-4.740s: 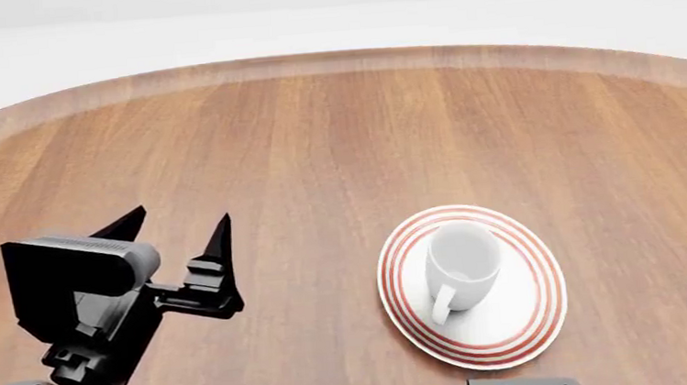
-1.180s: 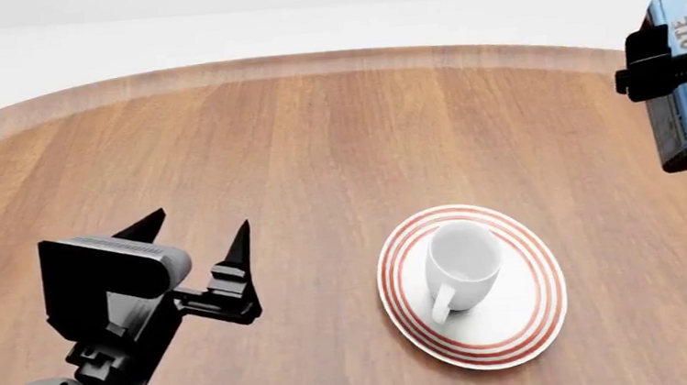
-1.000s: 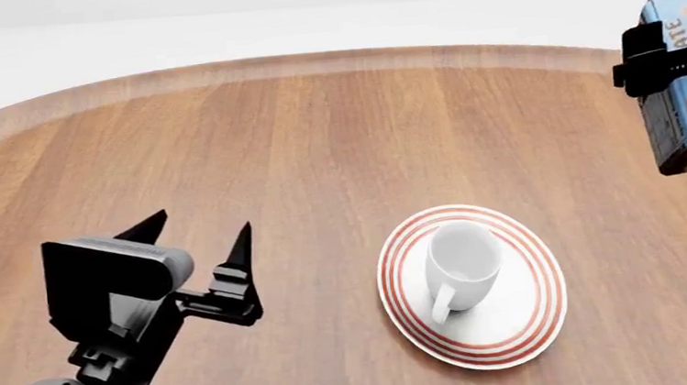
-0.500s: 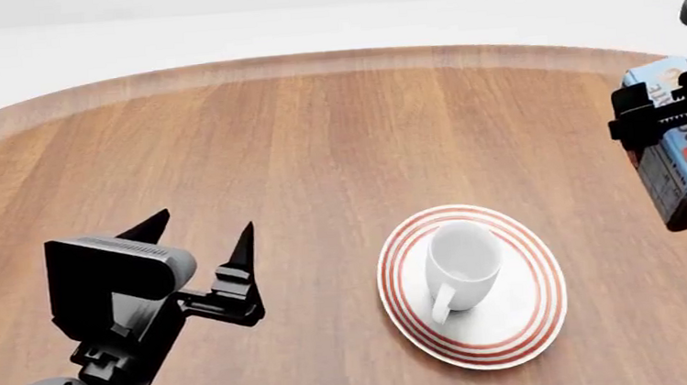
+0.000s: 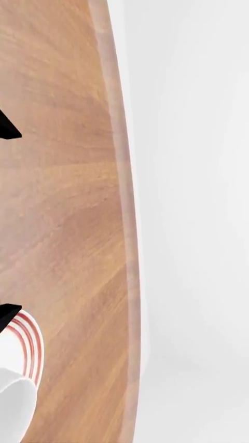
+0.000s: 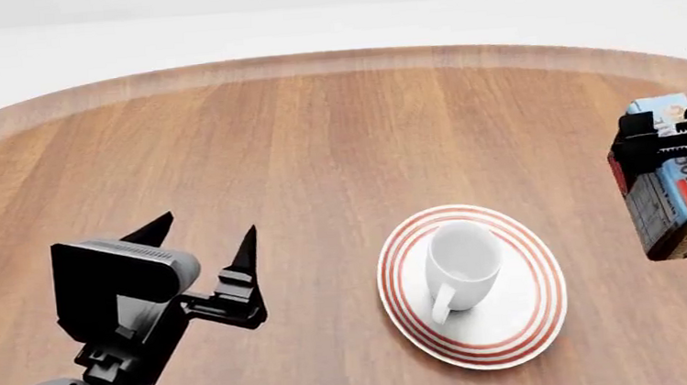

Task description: Pick up the white mug and put it on the plate, and put the chocolate pudding to the right of the plate.

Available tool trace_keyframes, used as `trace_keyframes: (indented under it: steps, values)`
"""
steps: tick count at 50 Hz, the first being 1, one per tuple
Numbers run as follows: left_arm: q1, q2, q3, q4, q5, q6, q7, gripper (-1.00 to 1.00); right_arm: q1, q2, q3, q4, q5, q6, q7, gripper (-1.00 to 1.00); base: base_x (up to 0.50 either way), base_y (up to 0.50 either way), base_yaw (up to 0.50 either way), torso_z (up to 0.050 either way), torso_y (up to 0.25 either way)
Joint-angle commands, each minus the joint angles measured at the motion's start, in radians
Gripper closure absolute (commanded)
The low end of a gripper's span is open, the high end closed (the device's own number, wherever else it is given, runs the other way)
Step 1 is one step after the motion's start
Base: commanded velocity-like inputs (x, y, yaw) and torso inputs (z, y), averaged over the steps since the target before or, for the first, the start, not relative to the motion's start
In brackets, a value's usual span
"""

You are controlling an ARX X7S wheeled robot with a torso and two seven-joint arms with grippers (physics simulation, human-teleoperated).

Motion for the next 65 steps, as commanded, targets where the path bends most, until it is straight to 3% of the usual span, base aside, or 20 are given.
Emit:
trace_keyframes:
  steps: [1,65]
  values:
    - [0.004,0.019,-0.018,0.005,0.008,-0.005,0.023,-1.00,-0.053,0.005,0.074,0.018,0.016,-0.038,-0.003,1.00,0.00,0.00,0.00,0.000,0.000]
    - [0.015,0.044,-0.020,-0.007,0.019,-0.023,0.022,-1.00,-0.239,-0.043,0.025,0.223,-0.068,-0.250,-0.091,1.00,0.00,0.00,0.00,0.000,0.000]
